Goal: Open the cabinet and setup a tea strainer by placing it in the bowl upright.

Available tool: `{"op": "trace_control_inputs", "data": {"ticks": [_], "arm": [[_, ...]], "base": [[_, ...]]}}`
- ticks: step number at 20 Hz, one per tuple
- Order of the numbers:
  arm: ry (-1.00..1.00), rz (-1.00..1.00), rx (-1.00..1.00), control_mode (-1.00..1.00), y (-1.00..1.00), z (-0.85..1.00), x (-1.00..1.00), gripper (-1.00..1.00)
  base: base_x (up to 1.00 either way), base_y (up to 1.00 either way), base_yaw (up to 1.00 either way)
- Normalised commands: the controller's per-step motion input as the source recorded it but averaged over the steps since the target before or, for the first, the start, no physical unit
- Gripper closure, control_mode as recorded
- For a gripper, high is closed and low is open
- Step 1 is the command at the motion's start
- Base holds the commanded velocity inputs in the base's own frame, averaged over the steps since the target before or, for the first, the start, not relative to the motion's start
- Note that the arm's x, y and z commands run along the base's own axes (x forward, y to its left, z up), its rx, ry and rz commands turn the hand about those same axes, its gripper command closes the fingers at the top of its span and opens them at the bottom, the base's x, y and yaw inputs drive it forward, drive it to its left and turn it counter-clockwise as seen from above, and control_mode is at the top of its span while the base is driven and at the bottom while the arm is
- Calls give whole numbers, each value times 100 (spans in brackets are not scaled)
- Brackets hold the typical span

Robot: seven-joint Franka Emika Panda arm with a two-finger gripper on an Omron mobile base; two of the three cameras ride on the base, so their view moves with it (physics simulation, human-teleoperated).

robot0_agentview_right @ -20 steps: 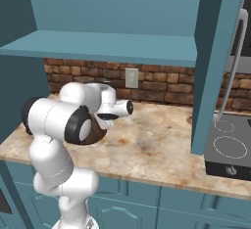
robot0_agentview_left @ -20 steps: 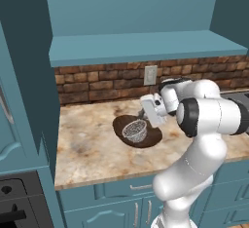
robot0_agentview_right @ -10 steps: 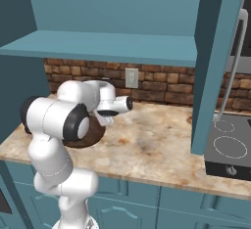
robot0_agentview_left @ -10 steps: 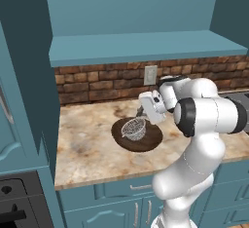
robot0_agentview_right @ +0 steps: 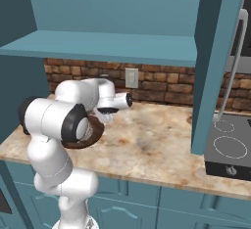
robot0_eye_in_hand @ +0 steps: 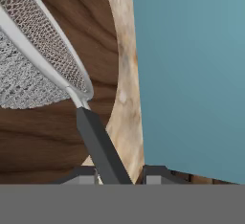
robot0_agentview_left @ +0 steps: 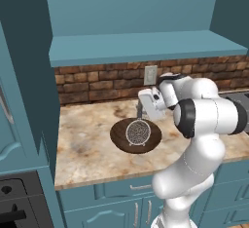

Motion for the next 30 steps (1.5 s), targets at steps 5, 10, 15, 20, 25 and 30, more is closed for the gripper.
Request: {"op": "trace_control_inputs", "data": {"ticks": [5, 10, 15, 20, 25, 30], "arm": [[-15, 9, 0, -100, 1, 0, -4, -100], [-14, 9, 0, -100, 0, 0, -6, -100], [-10, 6, 0, -100, 0, 0, -9, -100], [0, 0, 0, -100, -3, -5, -20, -100], [2, 0, 0, -100, -12, -34, -5, -100], [1, 0, -6, -100, -24, -38, 0, -100]], "base": [[0, 0, 0], [0, 0, 0], [0, 0, 0], [0, 0, 0], [0, 0, 0], [0, 0, 0]]}}
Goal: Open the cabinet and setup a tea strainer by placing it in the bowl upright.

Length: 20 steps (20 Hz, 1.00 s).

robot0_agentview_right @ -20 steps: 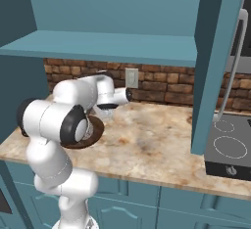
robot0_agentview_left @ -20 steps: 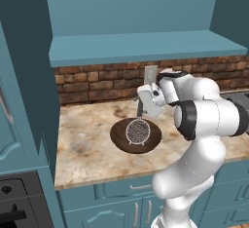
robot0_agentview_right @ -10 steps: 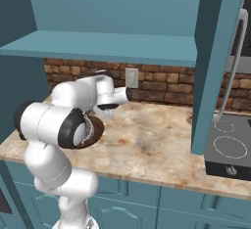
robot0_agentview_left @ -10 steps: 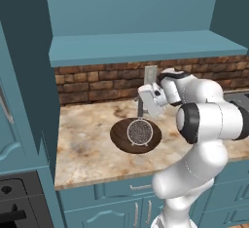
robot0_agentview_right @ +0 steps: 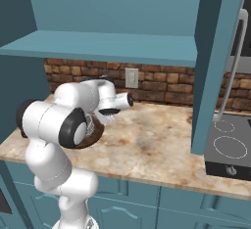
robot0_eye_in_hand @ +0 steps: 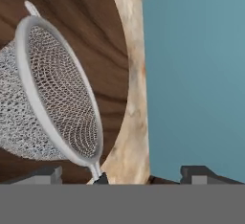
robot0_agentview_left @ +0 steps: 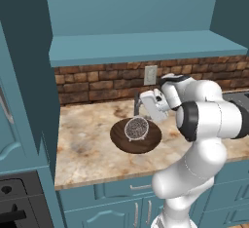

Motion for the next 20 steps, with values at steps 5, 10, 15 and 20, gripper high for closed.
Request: {"op": "trace_control_inputs", "data": {"ticks": [5, 10, 15, 20], "arm": [[0, 0, -7, -100, -47, -23, -1, -100], [0, 0, -1, -100, -51, -2, -23, -100], [0, 0, 0, -100, -35, 0, -47, -100], [0, 0, 0, -100, -32, 4, -57, -100]], "base": [[0, 0, 0], [0, 0, 0], [0, 0, 0], [0, 0, 0]]}}
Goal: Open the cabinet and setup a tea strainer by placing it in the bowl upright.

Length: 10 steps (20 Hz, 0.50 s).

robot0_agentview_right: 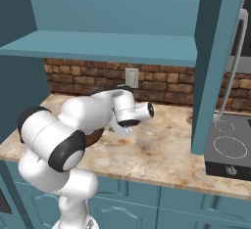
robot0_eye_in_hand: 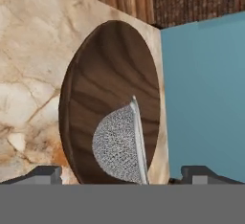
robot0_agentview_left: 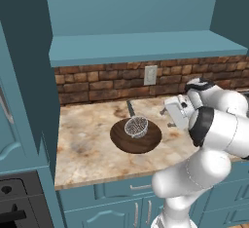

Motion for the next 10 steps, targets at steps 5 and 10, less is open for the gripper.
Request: {"op": "trace_control_inputs", "data": {"ticks": [5, 10], "arm": [[9, -4, -4, -100, -6, 30, -56, -100], [16, -1, -20, -100, 0, 76, -65, -100]], "base": [[0, 0, 0], [0, 0, 0]]}}
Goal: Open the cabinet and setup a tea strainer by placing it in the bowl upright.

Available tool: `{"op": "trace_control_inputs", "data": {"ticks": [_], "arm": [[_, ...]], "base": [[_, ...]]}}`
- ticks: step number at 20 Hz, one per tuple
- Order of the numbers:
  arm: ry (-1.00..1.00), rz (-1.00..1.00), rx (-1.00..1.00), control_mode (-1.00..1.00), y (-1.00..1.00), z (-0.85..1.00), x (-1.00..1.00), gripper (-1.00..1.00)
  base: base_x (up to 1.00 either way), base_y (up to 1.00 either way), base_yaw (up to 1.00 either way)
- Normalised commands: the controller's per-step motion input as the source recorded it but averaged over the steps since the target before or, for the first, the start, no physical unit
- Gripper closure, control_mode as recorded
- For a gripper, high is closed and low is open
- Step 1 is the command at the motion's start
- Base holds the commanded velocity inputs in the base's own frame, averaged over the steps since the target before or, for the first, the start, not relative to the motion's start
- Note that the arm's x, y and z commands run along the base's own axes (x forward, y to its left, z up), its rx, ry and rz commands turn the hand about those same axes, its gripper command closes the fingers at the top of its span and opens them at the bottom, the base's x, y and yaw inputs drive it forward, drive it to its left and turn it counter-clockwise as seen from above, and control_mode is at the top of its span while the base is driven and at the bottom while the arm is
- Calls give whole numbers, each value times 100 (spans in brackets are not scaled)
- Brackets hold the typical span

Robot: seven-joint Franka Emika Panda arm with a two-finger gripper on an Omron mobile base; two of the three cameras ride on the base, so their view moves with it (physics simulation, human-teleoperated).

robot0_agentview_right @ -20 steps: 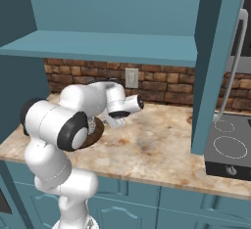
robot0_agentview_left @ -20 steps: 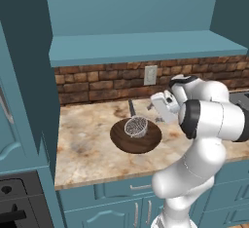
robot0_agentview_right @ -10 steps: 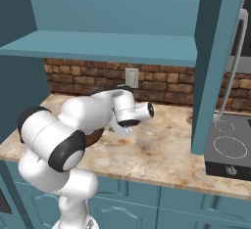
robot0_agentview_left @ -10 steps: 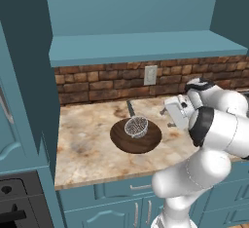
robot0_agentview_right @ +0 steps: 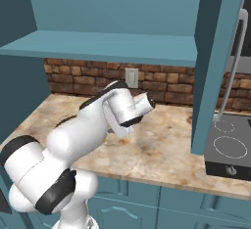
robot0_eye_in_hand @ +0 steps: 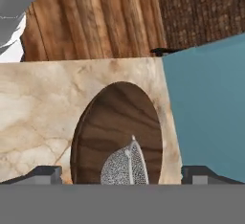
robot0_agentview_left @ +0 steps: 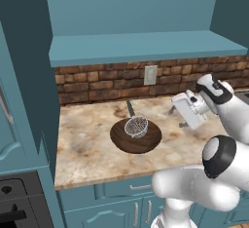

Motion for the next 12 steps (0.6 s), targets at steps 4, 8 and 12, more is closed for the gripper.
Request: {"op": "trace_control_inputs", "data": {"ticks": [4, 8, 12], "arm": [[32, 0, -42, -100, 0, 63, -35, -100], [46, 0, -57, -100, 13, 16, -9, -100], [38, -2, -54, -100, 26, 0, -29, -100]], "base": [[0, 0, 0], [0, 0, 0], [0, 0, 0]]}}
